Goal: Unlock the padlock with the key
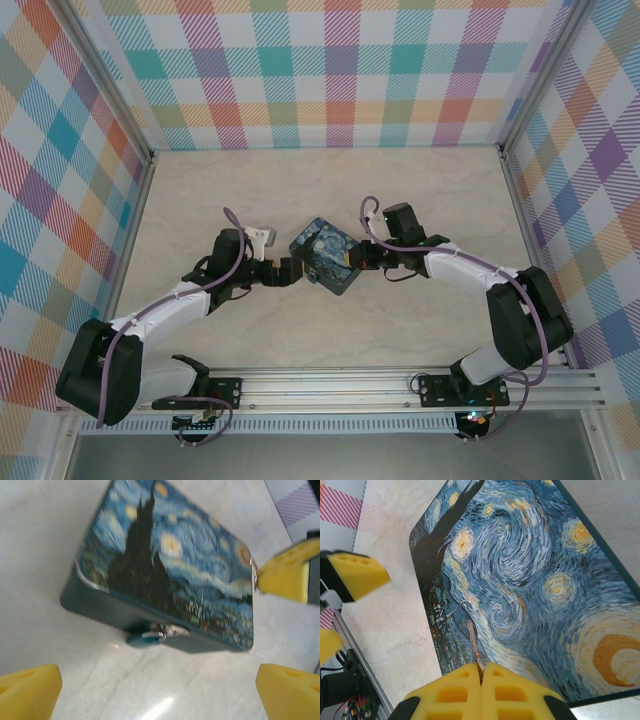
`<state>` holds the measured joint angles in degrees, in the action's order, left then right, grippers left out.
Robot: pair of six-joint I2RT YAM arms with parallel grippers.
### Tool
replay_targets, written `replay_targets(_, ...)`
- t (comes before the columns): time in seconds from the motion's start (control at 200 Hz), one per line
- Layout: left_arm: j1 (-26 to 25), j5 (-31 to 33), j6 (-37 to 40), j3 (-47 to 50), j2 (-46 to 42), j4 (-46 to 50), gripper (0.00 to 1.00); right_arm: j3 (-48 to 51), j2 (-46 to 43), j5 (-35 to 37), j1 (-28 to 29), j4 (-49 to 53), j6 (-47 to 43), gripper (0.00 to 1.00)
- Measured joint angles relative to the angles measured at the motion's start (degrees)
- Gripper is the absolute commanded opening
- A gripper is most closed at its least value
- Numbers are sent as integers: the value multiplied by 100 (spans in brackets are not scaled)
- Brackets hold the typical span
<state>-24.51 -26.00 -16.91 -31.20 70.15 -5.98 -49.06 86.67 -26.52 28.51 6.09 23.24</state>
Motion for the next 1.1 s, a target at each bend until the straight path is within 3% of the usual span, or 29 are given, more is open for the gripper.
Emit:
replay_targets(0.32,-256,-446,-122,186,970,-1390,87,-24,184,66,-2,-42,-46,4)
replay_targets(0.74,-409,-452,-153,192,2100,-2474,76,-374,496,352,-2,109,-214,4)
replay_targets(1.1,-511,-234,-103,361,2522,-3292,65,-538,634,358,-2,175,-319,4)
